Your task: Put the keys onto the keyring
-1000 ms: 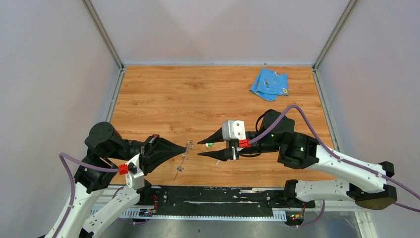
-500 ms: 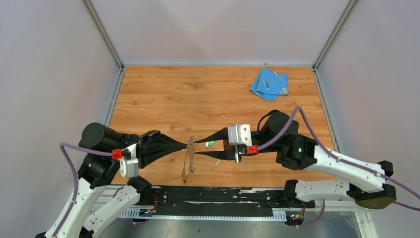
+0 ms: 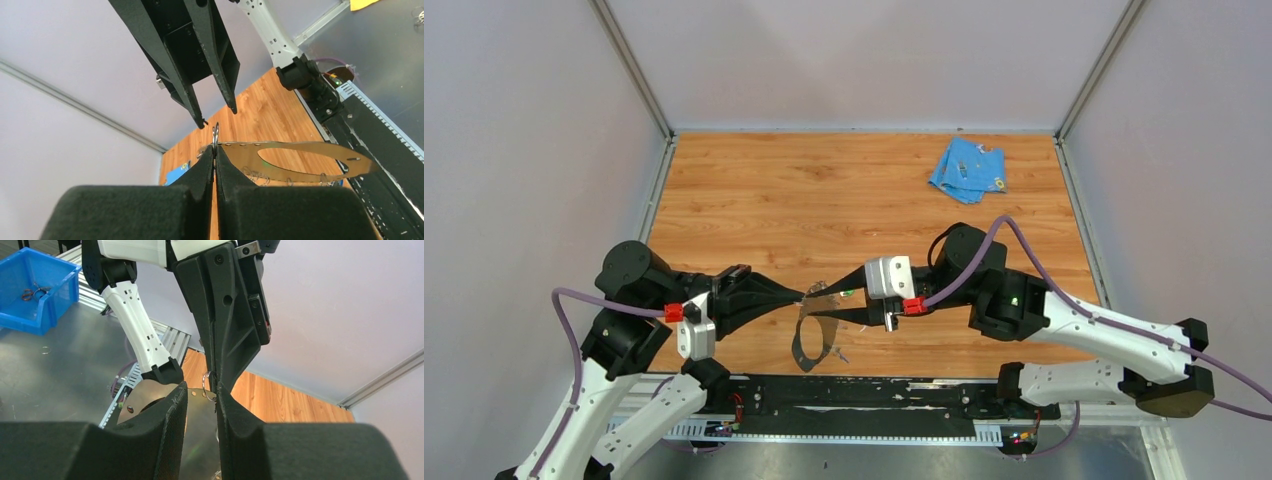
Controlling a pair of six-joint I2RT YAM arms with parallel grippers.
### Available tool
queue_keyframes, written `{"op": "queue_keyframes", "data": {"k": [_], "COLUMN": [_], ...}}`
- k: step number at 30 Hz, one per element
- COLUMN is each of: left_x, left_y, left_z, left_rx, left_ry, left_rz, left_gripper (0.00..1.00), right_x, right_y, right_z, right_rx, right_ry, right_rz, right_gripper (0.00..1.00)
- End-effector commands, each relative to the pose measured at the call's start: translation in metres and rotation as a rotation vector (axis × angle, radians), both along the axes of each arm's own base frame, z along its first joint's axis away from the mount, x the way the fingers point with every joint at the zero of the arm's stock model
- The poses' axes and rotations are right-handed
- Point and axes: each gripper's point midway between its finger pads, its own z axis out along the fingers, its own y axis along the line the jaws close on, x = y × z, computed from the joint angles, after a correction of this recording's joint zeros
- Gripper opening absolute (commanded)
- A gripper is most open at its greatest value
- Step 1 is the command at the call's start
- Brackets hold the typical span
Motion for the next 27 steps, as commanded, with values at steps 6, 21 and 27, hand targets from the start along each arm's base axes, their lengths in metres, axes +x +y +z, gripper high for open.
{"op": "queue_keyframes", "data": {"k": [6, 21, 27], "left_x": [-0.001, -0.010, -0.013], "left_y": [0.003, 0.005, 0.006], "left_z": [0.011, 0.011, 0.010], "left_rx": [-0.022, -0.025, -0.024], "left_ry": [-0.066, -0.050, -0.039], "left_rz": [0.018, -0.010, -0.020], "left_gripper": [0.00, 0.00, 0.00], "right_x": [-0.006, 0.008, 0.015], "right_y": [0.004, 0.010, 0.010], "right_z": [0.006, -0.004, -0.006], "right_rx": [0.011, -0.009, -0.014], "right_ry": [-0.080, -0.187, -0.198], "right_rz": [-0.007, -0.157, -0.205], "right_gripper": [0.28, 0.00, 0.00]}}
